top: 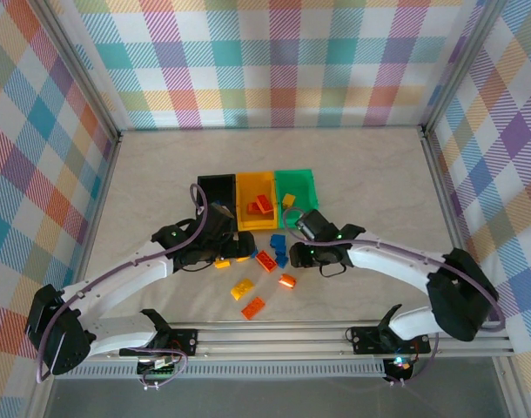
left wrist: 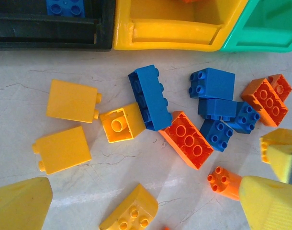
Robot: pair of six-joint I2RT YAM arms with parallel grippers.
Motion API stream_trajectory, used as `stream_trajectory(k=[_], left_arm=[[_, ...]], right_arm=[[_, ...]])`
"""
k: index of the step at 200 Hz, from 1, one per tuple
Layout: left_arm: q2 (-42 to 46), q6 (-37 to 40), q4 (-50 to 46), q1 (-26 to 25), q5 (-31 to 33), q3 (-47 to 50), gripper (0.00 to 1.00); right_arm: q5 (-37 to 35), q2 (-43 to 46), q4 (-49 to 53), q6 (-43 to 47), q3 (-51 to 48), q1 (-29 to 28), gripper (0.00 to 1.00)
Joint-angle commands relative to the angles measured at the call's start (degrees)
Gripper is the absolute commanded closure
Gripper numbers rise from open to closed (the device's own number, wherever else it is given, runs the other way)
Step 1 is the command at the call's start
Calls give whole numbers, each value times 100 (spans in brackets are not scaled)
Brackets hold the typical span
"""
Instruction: Sort the legos into containers by color
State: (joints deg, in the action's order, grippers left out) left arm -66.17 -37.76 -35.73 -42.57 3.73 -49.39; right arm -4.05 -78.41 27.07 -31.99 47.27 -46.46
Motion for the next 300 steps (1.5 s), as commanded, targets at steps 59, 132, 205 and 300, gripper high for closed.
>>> stream_trajectory(k=[59, 132, 205, 300], left_arm=[[299, 41, -90, 57, 47, 251, 0], [345, 152, -182, 49, -75, 280, 0], [-342, 414, -260, -1175, -362, 99, 2], [-2321, 71, -501, -3403, 175, -415, 25]], right_arm=[[-227, -1642, 119, 740, 2615, 908, 57], [-511, -3174, 517, 833, 4228, 1393, 40], [-276, -2169, 221, 761, 3380, 1392, 20], [-263, -1311, -158, 724, 2117, 1447, 20]])
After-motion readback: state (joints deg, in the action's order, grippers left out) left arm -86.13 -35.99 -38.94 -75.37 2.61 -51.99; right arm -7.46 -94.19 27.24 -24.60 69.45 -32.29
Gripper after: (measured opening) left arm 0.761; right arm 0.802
